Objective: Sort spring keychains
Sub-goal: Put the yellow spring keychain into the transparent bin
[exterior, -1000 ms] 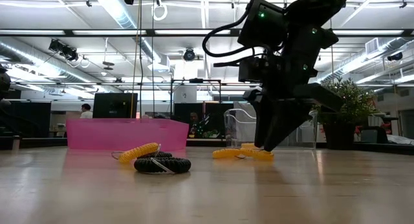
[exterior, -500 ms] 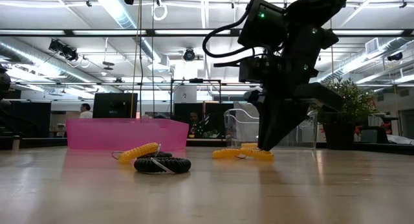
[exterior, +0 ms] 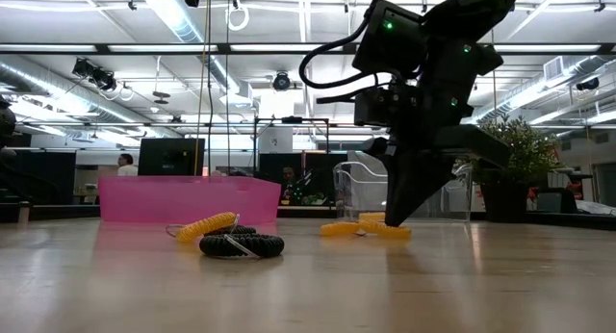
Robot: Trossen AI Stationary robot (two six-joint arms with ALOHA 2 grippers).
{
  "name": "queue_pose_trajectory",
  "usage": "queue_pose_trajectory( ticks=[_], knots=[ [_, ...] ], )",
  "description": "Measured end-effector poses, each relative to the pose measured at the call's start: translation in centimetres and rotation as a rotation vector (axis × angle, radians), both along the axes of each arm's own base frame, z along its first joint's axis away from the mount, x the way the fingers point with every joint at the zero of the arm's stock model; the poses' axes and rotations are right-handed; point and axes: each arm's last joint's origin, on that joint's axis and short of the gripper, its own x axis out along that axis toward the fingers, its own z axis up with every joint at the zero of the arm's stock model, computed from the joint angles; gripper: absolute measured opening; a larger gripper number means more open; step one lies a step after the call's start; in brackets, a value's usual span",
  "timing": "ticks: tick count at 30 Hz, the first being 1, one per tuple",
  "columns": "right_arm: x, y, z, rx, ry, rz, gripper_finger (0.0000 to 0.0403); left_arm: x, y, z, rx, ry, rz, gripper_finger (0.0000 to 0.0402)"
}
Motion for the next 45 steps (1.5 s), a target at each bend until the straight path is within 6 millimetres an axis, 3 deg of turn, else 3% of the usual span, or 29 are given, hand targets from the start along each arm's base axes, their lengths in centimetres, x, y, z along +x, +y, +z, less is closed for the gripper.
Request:
queue_pose_trajectory(
  ticks=[9, 24, 35, 45],
  knots=[
    [-0.2, 0.2, 0.6, 0.000, 0.019, -0.038, 0.0001, 0.0, 0.0, 0.0, 0.000, 0.000, 0.000, 0.0025],
    [-0.9, 0.4, 7.0, 0.069, -0.143, -0.049, 0.0000, 0.0, 0.0, 0.0, 0.001, 0.001, 0.000, 0.0025],
    [-3.7, 0.5, 14.0, 0.340, -0.373, -0.130, 0.0000, 0.0, 0.0, 0.0, 0.000, 0.000, 0.000, 0.0025],
    [-6.8, 0.4, 20.9, 0.659, -0.685, -0.168, 0.0000, 0.0, 0.0, 0.0, -0.001, -0.001, 0.000, 0.0025]
  ],
)
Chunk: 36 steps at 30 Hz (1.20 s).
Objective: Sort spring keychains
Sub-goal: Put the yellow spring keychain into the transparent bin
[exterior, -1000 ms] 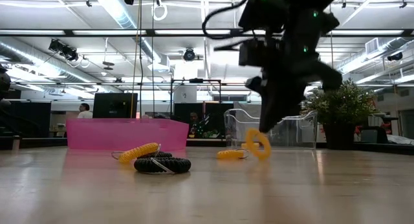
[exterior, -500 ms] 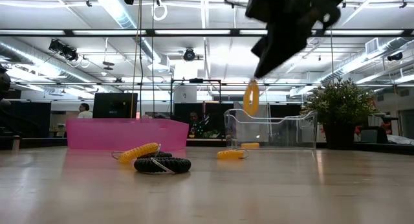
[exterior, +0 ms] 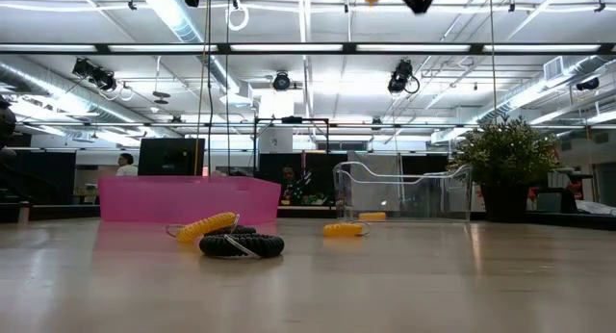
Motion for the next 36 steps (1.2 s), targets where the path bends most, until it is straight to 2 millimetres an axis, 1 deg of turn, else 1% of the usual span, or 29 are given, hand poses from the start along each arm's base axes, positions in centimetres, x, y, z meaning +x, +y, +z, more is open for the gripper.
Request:
queue_pose_trajectory(
  ticks=[5, 11, 16, 30, 36],
  knots=[
    [-0.6, -0.1, 2.3, 0.107, -0.152, -0.001, 0.0000, 0.0, 0.0, 0.0, 0.000, 0.000, 0.000, 0.0025],
    [-0.7, -0.4, 4.1, 0.171, -0.304, -0.005, 0.0000, 0.0, 0.0, 0.0, -0.005, -0.002, 0.000, 0.0025],
    [-0.7, -0.7, 4.6, 0.183, -0.353, -0.016, 0.0000, 0.0, 0.0, 0.0, -0.020, -0.005, 0.000, 0.0025],
    [-0.7, -1.2, 5.1, 0.185, -0.407, -0.037, 0.0000, 0.0, -0.1, 0.0, -0.079, -0.014, -0.016, 0.0025],
    [-1.0, -1.9, 5.3, 0.156, -0.424, -0.130, 0.0000, 0.0, -0.1, 0.0, -0.079, -0.014, -0.016, 0.0025]
  ],
)
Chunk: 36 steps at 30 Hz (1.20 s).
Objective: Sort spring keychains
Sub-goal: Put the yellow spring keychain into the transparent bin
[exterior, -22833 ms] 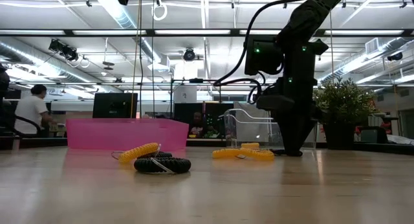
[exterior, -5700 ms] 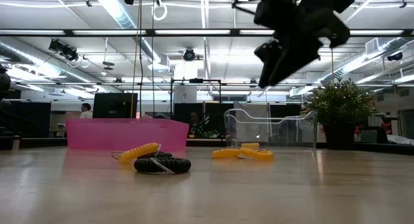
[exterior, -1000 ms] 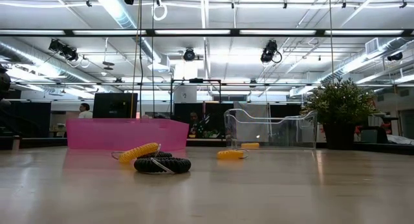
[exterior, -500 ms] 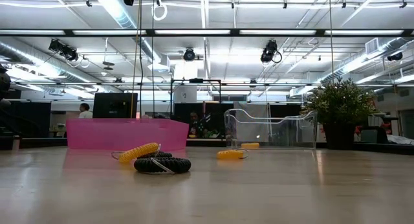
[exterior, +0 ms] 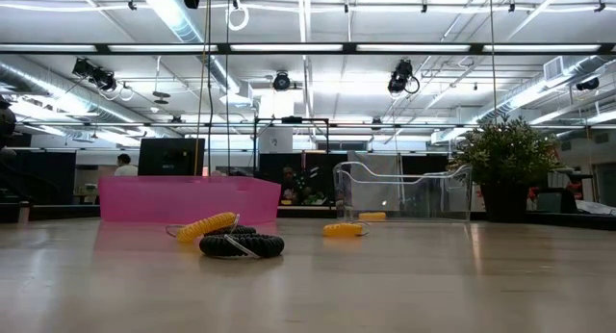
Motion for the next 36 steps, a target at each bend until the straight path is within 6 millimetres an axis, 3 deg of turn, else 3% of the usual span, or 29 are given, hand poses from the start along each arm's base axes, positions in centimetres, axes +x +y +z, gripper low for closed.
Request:
queue_pose_trajectory(
  ticks=[13, 21, 29, 36],
  knots=[
    [-4.6, -3.7, 1.5, -0.120, 0.036, -0.535, 0.0000, 0.0, 0.0, 0.0, 0.001, 0.001, 0.000, 0.0025],
    [-6.9, -4.3, 2.1, -0.206, 0.079, -0.943, 0.0000, 0.0, 0.0, 0.0, 0.002, 0.002, 0.000, 0.0025],
    [-6.7, -3.9, 1.8, -0.260, 0.126, -1.012, 0.0000, 0.0, 0.1, 0.0, 0.004, 0.002, 0.024, 0.0025],
    [-6.7, -5.3, 1.8, -0.267, 0.134, -1.099, 0.0000, 0.0, 0.1, 0.0, 0.013, 0.003, 0.034, 0.0025]
  ],
)
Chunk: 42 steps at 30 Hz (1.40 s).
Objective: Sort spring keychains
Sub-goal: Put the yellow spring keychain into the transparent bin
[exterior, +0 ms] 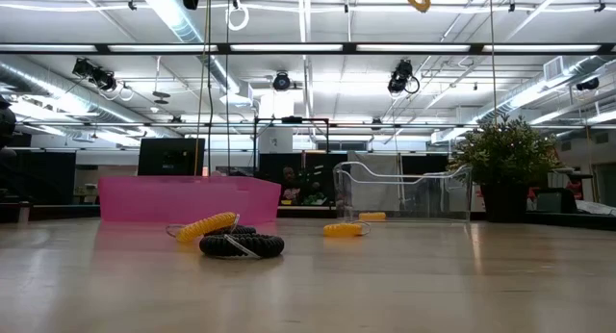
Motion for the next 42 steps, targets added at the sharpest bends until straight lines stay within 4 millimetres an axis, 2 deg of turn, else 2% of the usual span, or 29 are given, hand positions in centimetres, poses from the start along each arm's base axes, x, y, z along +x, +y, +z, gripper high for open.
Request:
queue_pose_trajectory(
  ticks=[4, 13, 20, 25, 32, 42],
  knots=[
    [0.1, -1.5, -0.1, 0.013, 0.054, -0.060, 0.0000, 0.0, 0.0, 0.0, 0.000, 0.000, 0.000, 0.0025],
    [1.5, -6.0, 2.1, 0.133, 0.295, -0.092, 0.0000, 0.0, 0.0, 0.0, -0.001, 0.000, 0.000, 0.0025],
    [3.2, -9.8, 2.2, 0.347, 0.422, -0.035, 0.0000, 0.0, 0.0, 0.0, -0.001, 0.001, 0.000, 0.0025],
    [4.0, -11.8, 0.7, 0.496, 0.515, 0.001, 0.0000, 0.0, 0.0, 0.0, -0.002, 0.002, 0.000, 0.0025],
    [4.4, -13.9, -3.0, 0.751, 0.677, 0.029, 0.0000, 0.0, 0.0, 0.0, -0.002, 0.002, 0.000, 0.0025],
    [5.9, -16.5, -7.3, 0.911, 0.860, 0.044, 0.0000, 0.0, 0.0, 0.0, -0.001, 0.003, 0.000, 0.0025]
  ],
)
